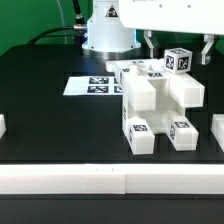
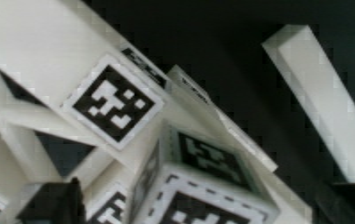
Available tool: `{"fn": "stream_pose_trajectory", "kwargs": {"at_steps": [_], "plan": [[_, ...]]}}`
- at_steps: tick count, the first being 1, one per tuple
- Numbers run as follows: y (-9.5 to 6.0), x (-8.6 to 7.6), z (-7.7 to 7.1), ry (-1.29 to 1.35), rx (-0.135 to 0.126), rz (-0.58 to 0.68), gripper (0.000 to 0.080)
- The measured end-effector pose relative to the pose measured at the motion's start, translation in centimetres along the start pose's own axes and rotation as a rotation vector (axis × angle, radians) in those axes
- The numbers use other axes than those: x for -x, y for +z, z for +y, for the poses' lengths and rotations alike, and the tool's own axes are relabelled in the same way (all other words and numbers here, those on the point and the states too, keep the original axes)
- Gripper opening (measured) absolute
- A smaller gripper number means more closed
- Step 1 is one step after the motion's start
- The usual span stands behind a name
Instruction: Assemble chair
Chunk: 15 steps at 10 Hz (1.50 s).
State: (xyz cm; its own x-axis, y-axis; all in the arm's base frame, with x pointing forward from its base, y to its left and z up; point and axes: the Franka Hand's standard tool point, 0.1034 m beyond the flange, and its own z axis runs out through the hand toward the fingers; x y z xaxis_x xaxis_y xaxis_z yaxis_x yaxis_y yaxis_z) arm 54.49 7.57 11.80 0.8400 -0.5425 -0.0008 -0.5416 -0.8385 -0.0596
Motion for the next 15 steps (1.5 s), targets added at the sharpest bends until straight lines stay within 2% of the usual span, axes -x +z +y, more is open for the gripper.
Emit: {"fn": "stream_pose_trajectory", "kwargs": {"at_steps": [4, 10, 12, 13, 14, 15], "plan": [[0.04, 0.12, -0.08, -0.318, 0.019, 0.006, 0.0648], [0.33, 0.08, 0.33, -0.658, 0.028, 0.002, 0.0648], [0.38, 0.09, 0.36, -0.657, 0.029, 0.002, 0.0377], [0.39, 0.09, 0.36, -0.657, 0.029, 0.002, 0.0377], [0.39, 0.09, 0.36, -0.653, 0.029, 0.002, 0.0282], [0.39, 0.09, 0.36, -0.630, 0.029, 0.003, 0.0283]]}}
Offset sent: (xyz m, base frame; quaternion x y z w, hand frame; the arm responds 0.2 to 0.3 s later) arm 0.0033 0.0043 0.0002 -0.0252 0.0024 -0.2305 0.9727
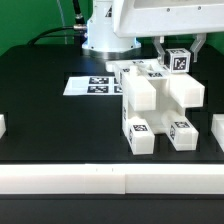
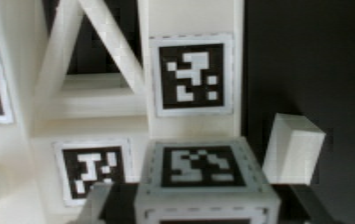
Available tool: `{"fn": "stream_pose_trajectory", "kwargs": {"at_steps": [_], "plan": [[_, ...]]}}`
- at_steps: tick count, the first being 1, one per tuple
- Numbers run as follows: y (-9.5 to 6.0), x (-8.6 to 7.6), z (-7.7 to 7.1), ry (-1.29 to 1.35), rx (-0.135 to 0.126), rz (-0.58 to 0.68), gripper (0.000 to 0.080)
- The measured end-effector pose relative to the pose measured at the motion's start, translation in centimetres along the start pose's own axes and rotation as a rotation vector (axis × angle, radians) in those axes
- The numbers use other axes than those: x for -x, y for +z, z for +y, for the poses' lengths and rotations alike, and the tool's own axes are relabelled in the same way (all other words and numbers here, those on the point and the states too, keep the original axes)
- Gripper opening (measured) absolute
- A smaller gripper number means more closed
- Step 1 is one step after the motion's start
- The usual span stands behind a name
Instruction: Assemble chair
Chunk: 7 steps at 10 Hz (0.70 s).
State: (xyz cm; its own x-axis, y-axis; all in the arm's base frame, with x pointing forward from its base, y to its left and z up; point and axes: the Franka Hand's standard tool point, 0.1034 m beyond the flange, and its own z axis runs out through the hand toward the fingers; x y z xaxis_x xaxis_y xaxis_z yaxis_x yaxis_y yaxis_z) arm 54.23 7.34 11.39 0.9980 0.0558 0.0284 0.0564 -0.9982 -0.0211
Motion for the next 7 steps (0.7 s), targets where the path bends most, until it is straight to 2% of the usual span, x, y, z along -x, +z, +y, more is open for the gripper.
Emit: {"fn": "stream_pose_trajectory", "kwargs": {"at_steps": [2, 7], "plan": [[0.01, 0.00, -0.02, 0.020, -0.001, 0.000, 0.0283], [0.02, 0.01, -0.13, 0.343, -0.008, -0.001, 0.0284]]}}
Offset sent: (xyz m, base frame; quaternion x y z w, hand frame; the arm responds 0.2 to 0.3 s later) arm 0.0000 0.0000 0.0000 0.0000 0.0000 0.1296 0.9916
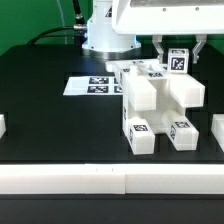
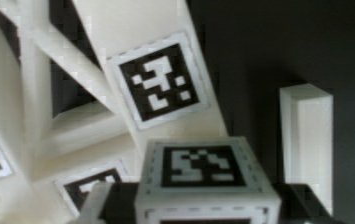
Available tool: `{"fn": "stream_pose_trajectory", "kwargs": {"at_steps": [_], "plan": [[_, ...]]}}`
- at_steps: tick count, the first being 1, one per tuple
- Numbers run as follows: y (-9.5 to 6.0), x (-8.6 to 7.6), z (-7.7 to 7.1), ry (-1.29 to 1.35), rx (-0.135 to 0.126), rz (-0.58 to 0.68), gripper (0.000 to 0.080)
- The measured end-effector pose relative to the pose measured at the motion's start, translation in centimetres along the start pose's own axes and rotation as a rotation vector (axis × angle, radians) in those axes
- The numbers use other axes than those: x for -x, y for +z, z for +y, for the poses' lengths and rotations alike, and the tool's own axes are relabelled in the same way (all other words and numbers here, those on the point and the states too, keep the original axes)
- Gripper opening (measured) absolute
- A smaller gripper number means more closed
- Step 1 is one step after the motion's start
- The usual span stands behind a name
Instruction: Assemble chair
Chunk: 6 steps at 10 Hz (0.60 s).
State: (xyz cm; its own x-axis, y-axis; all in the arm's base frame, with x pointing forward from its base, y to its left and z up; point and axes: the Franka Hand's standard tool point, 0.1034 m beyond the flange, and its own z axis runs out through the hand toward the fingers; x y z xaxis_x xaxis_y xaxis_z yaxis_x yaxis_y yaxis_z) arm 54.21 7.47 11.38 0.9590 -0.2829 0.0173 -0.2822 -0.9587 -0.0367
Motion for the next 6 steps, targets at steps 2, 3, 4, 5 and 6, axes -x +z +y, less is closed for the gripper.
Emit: {"fn": "stream_pose_trajectory", "kwargs": {"at_steps": [2, 3, 4, 5, 6], "plan": [[0.01, 0.03, -0.07, 0.136, -0.002, -0.001, 0.0284], [0.01, 0.04, -0.08, 0.180, -0.003, -0.001, 0.0284], [0.02, 0.05, -0.11, 0.257, -0.003, -0.001, 0.0284], [0.02, 0.07, -0.14, 0.311, -0.003, -0.002, 0.0284], [0.02, 0.07, -0.15, 0.350, -0.003, -0.002, 0.0284]]}}
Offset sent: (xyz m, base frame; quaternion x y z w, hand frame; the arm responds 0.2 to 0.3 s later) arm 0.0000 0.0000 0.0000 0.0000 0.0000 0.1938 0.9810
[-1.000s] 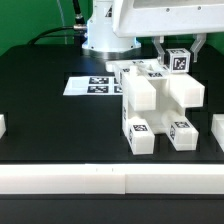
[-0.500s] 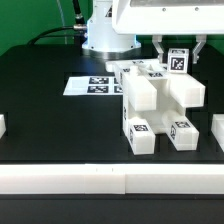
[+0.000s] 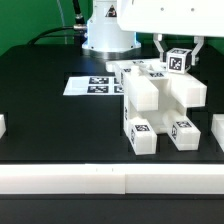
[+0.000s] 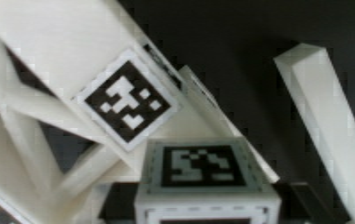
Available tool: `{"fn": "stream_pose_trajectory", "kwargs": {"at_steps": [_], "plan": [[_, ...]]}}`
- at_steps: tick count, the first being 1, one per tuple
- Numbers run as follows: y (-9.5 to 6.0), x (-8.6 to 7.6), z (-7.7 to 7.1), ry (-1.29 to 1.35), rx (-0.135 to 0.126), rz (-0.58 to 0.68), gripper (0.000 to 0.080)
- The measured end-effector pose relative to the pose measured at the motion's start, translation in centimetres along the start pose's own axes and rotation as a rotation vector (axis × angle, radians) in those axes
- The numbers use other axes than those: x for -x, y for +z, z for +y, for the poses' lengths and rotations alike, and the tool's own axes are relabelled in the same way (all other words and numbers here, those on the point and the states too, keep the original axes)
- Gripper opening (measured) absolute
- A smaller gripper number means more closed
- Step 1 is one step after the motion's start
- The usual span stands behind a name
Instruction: Assemble chair
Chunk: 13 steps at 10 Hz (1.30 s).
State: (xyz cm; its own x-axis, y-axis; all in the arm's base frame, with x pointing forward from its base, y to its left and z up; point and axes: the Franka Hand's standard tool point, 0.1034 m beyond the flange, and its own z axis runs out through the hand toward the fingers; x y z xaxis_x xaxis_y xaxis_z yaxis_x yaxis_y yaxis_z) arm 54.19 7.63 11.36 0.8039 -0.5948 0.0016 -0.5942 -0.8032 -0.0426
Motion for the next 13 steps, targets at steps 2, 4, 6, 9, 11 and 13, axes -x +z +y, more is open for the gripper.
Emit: {"fn": "stream_pose_trajectory", "kwargs": {"at_steps": [2, 4, 6, 9, 11, 13], "plan": [[0.02, 0.10, -0.10, 0.143, -0.005, -0.005, 0.0284], [0.05, 0.21, -0.20, 0.272, -0.008, -0.009, 0.0284], [0.07, 0.32, -0.31, 0.370, -0.012, -0.014, 0.0284], [0.11, 0.54, -0.52, 0.561, -0.016, -0.022, 0.0284], [0.13, 0.64, -0.62, 0.624, -0.015, -0.023, 0.0284], [0.18, 0.81, -0.77, 0.750, -0.017, -0.031, 0.0284]]}}
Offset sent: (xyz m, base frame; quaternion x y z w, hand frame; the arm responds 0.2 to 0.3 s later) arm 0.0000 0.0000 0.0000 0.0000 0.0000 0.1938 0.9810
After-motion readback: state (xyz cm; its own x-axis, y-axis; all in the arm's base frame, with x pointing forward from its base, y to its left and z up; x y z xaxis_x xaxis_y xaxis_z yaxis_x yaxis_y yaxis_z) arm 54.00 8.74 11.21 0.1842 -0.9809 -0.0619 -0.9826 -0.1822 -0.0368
